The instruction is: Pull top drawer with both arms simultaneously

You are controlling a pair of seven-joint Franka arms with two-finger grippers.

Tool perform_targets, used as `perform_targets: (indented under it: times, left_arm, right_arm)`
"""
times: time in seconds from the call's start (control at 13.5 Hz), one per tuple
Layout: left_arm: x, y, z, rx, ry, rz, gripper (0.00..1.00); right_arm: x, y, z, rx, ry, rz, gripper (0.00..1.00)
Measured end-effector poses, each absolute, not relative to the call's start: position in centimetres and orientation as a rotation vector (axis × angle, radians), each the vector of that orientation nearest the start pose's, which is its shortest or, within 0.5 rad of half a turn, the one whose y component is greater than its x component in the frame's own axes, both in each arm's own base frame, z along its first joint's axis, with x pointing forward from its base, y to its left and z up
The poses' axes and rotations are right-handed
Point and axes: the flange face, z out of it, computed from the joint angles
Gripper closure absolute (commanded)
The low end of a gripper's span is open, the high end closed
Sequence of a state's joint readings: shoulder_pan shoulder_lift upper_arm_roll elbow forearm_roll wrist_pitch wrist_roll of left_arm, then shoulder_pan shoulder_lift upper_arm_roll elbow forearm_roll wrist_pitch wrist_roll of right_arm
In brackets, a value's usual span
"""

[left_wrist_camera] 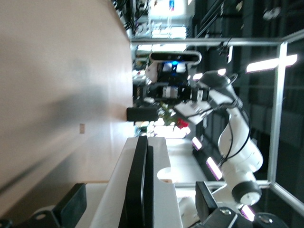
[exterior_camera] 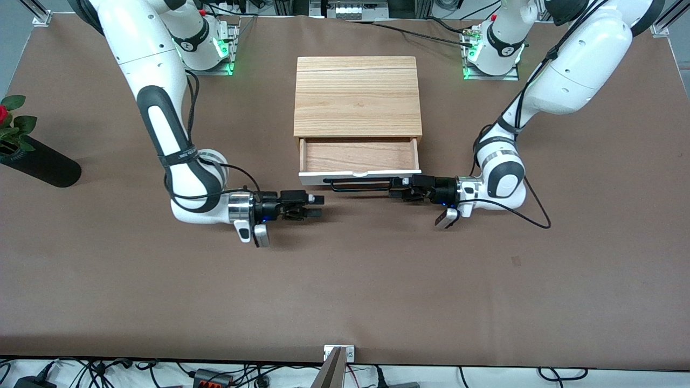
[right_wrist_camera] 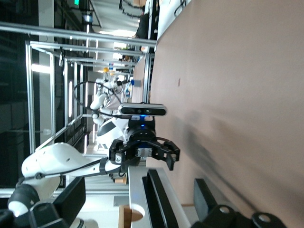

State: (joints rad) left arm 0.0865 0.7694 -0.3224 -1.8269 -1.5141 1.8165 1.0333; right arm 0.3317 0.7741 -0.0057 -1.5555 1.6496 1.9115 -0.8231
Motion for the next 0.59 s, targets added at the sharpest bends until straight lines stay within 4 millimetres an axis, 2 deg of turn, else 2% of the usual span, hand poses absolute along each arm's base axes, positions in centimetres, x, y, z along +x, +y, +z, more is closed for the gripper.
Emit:
perform_targets:
  times: [0.15,0.3,0.45,0.59]
  left_arm:
    - [61.6,-18.3,18.6,1.672,-0.144,-0.051,0.0]
    - [64.2,-15.7,22.0,1.77,-0.21,-0.111,0.0]
    - [66.0,-14.5,25.3,1.908,-0.277,-0.207,0.0]
    - [66.8,-13.7,27.9,2.043,-0.325,-0.303,0.0]
  right_arm:
    - [65.8,26.9,22.2,-1.801,-0.055,-0.041,0.0]
    - [67.4,23.3,23.4,-1.883,0.016,-0.011,0.0]
    - [69.4,18.0,27.1,-1.998,0.122,0.013,0.0]
    - [70.6,12.6,32.0,-2.111,0.2,0.022,0.0]
